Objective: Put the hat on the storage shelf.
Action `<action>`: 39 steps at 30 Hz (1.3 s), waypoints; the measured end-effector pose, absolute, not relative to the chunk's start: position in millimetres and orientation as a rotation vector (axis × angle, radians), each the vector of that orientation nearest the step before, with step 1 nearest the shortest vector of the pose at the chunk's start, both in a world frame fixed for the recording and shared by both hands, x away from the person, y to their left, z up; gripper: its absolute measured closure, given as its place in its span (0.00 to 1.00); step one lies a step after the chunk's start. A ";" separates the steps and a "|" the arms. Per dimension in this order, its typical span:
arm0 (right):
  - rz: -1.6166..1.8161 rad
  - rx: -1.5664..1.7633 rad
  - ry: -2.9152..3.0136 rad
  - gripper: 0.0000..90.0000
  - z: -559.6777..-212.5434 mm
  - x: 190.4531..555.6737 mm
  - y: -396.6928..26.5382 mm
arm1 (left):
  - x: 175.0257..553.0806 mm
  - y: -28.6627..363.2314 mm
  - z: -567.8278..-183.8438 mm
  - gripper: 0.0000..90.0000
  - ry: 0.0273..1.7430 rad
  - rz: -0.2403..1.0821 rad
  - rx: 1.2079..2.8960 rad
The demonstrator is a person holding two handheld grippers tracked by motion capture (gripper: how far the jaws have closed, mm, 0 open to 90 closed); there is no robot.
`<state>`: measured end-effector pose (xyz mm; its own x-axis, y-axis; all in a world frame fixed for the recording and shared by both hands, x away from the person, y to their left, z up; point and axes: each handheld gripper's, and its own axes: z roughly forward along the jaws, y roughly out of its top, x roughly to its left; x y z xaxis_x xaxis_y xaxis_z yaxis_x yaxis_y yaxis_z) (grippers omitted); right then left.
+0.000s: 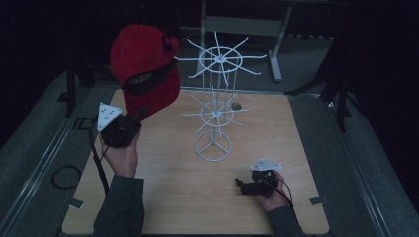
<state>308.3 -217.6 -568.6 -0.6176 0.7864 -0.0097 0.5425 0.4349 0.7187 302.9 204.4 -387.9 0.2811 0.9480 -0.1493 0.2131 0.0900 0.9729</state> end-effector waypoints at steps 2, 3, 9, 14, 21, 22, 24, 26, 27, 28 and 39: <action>0.989 1.136 2.349 0.14 -568.6 308.3 -217.6 | 301.1 205.6 -386.2 0.96 1.171 0.796 1.387; 0.989 1.136 2.349 0.14 -568.6 308.4 -217.6 | 300.4 206.1 -385.4 0.96 1.168 0.793 1.383; 0.988 1.132 2.350 0.14 -568.5 308.6 -217.6 | 293.2 207.0 -381.4 0.96 1.148 0.798 1.358; 0.989 1.129 2.350 0.14 -568.6 309.0 -217.4 | 288.0 206.8 -376.6 0.96 1.132 0.807 1.343; 0.988 1.131 2.352 0.14 -568.5 309.1 -217.2 | 282.5 206.0 -374.2 0.96 1.112 0.804 1.342; 0.988 1.133 2.352 0.14 -568.5 309.0 -217.2 | 281.8 206.9 -374.1 0.96 1.111 0.801 1.347; 0.988 1.133 2.352 0.14 -568.5 308.9 -217.2 | 280.2 207.5 -373.8 0.96 1.111 0.804 1.345; 0.988 1.133 2.352 0.14 -568.5 309.0 -217.2 | 277.4 208.5 -373.5 0.96 1.106 0.802 1.337; 0.988 1.134 2.352 0.14 -568.5 308.9 -217.2 | 276.1 209.2 -373.2 0.96 1.103 0.798 1.337; 0.987 1.134 2.352 0.14 -568.5 308.9 -217.2 | 274.8 209.8 -372.6 0.96 1.101 0.797 1.337; 0.986 1.131 2.353 0.14 -568.4 309.0 -217.3 | 264.6 210.9 -370.8 0.96 1.080 0.774 1.349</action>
